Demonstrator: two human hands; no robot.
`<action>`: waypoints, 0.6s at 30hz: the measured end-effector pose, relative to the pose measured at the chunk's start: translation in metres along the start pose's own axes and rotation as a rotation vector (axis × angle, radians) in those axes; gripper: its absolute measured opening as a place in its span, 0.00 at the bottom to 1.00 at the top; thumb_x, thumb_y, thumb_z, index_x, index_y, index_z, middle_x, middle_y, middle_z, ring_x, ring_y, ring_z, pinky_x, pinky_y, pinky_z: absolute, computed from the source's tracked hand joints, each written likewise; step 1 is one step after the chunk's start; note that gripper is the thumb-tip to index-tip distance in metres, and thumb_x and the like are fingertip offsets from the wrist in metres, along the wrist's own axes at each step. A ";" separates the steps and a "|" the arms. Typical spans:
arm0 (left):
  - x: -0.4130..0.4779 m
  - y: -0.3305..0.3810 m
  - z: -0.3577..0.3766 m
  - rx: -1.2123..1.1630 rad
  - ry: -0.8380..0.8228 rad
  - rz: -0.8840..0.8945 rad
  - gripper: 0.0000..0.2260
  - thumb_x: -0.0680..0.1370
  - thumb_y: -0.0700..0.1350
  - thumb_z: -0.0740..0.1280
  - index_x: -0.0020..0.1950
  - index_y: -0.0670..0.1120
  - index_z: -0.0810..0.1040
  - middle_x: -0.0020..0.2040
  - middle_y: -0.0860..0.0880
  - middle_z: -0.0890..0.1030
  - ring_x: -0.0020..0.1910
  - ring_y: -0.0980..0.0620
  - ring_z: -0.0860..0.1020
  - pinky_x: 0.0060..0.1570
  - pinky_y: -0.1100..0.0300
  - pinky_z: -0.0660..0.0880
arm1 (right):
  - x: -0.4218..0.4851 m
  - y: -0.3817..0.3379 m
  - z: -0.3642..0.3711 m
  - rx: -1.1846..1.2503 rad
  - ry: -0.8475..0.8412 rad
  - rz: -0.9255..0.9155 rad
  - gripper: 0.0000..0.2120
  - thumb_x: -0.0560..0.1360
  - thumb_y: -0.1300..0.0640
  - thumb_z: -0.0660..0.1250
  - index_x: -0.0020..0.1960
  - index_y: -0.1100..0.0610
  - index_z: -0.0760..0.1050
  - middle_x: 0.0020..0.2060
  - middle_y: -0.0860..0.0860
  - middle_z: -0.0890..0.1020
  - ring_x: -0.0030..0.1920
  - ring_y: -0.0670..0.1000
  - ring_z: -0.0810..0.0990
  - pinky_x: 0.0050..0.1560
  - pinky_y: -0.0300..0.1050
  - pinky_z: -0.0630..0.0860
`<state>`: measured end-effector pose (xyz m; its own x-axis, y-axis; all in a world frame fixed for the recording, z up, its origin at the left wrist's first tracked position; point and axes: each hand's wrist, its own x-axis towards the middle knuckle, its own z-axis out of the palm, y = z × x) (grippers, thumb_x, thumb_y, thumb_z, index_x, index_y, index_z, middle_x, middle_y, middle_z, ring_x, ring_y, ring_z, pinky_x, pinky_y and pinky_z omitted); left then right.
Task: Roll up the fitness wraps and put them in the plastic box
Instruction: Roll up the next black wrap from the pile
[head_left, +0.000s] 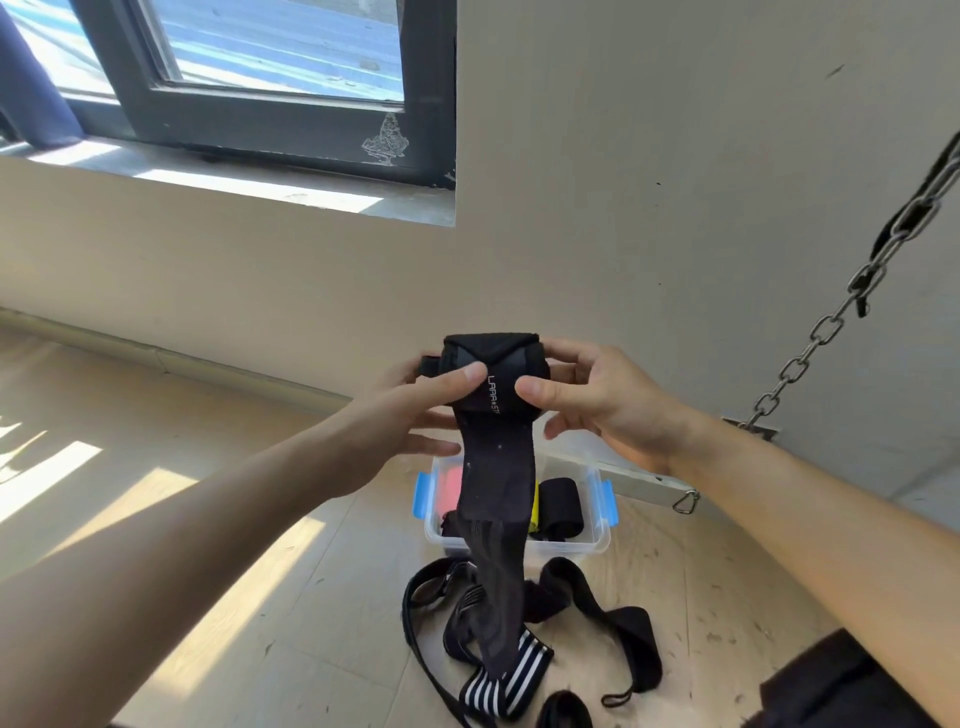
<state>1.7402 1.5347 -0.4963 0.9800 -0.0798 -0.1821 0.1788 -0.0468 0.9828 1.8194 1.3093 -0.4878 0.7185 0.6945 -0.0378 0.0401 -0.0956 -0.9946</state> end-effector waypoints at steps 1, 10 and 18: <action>0.000 0.000 0.001 0.015 -0.012 -0.010 0.25 0.74 0.61 0.71 0.67 0.51 0.78 0.60 0.49 0.85 0.58 0.46 0.84 0.54 0.48 0.82 | 0.000 0.000 0.001 -0.005 0.008 -0.017 0.22 0.73 0.54 0.74 0.66 0.51 0.78 0.52 0.56 0.86 0.48 0.50 0.83 0.43 0.47 0.76; -0.004 0.007 -0.001 0.032 0.008 0.060 0.21 0.73 0.53 0.75 0.64 0.49 0.79 0.57 0.43 0.85 0.51 0.46 0.85 0.39 0.56 0.79 | -0.001 0.009 0.004 -0.116 0.083 -0.142 0.27 0.71 0.65 0.77 0.67 0.51 0.78 0.57 0.56 0.84 0.56 0.54 0.82 0.52 0.52 0.83; -0.003 0.005 -0.002 -0.036 0.020 0.150 0.19 0.73 0.46 0.76 0.62 0.48 0.80 0.58 0.43 0.84 0.56 0.44 0.84 0.39 0.56 0.79 | -0.003 -0.008 0.002 -0.060 -0.064 0.072 0.20 0.78 0.45 0.68 0.68 0.50 0.76 0.56 0.53 0.85 0.54 0.56 0.85 0.44 0.53 0.83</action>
<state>1.7384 1.5366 -0.4912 0.9975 -0.0630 -0.0328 0.0329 0.0003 0.9995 1.8152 1.3091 -0.4798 0.6751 0.7284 -0.1173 0.0323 -0.1881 -0.9816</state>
